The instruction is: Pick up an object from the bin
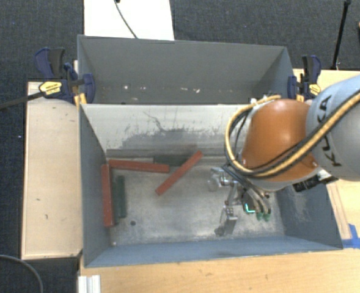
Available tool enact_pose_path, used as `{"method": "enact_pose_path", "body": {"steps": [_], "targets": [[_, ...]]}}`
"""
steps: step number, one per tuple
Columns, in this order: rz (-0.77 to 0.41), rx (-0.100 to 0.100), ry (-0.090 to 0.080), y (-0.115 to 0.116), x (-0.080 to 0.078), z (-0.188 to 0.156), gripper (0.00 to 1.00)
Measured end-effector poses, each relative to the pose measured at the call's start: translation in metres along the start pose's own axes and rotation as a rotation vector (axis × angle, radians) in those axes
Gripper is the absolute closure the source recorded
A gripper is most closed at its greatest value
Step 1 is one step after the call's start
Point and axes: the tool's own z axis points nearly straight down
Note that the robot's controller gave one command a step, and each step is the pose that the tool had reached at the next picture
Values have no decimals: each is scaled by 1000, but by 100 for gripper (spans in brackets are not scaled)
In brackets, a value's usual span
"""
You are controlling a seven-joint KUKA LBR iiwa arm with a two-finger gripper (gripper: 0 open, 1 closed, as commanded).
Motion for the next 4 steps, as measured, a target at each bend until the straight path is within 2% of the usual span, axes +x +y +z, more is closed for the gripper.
{"method": "enact_pose_path", "body": {"steps": [1,2,3,4], "targets": [[80,-2,-13,30,-67,-11,0],[20,-1,-3,70,-96,75,0],[52,4,-5,-26,-101,94,0],[47,0,-6,-20,-101,93,100]]}}
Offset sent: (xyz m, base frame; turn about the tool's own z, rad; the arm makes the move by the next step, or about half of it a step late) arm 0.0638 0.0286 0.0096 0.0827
